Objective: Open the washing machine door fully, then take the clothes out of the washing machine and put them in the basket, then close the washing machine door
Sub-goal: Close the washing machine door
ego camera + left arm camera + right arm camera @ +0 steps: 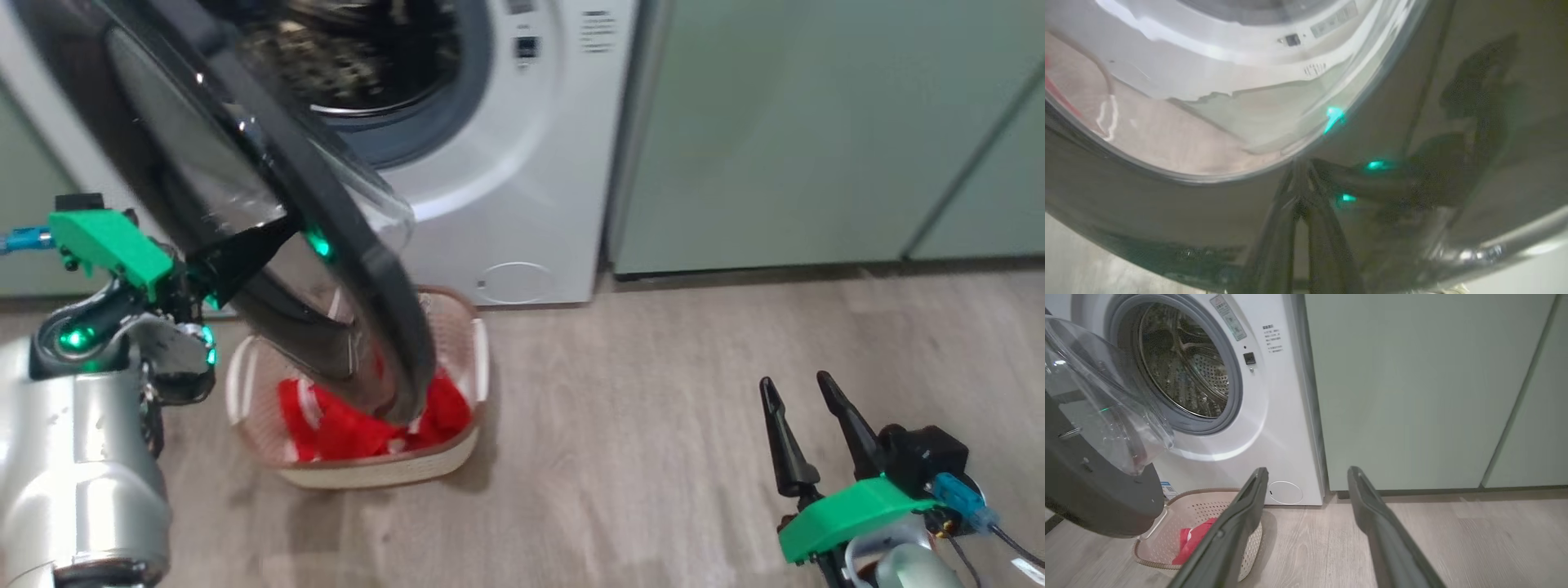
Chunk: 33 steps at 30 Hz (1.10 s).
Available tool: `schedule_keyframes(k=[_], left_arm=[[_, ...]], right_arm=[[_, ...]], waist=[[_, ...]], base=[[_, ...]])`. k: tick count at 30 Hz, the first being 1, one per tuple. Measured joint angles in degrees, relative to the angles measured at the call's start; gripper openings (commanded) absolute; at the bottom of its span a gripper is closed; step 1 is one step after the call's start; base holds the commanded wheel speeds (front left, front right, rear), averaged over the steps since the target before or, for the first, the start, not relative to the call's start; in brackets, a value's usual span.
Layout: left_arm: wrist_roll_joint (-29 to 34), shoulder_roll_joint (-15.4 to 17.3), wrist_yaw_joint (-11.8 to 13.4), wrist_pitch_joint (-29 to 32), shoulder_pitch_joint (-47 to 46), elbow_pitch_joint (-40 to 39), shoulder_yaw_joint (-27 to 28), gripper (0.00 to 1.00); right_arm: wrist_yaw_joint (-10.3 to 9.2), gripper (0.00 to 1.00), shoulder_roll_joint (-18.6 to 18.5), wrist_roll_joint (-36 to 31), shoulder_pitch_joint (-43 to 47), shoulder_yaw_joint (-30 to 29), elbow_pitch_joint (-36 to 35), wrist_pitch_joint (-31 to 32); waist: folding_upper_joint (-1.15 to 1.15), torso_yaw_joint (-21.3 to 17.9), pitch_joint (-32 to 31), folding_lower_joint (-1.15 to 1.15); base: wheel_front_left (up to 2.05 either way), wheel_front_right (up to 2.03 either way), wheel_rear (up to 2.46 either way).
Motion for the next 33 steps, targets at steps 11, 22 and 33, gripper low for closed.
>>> schedule_keyframes(k=[11,22,33], left_arm=[[0.15,-1.81,-2.77,-7.31,-0.63,6.13,0.7,0.0],[0.16,-2.56,-4.75,-12.11,-2.67,10.49,0.1,0.0],[0.93,-2.37,-4.76,-21.35,7.67,0.86,-4.04,1.0]], right_arm=[[0.0,1.0,-0.65,0.0,0.08,-0.76,0.15,0.0],[0.0,1.0,-1.29,0.0,0.12,-1.65,-0.02,0.0],[0.0,1.0,-0.43,0.0,0.19,-2.05,-0.2,0.0]], waist=[[0.0,-9.41,0.08,0.0],[0.0,-9.98,-0.21,0.0],[0.0,-3.41,-1.4,0.0]], base=[[0.0,0.0,0.0],[0.0,0.0,0.0],[0.0,0.0,0.0]])
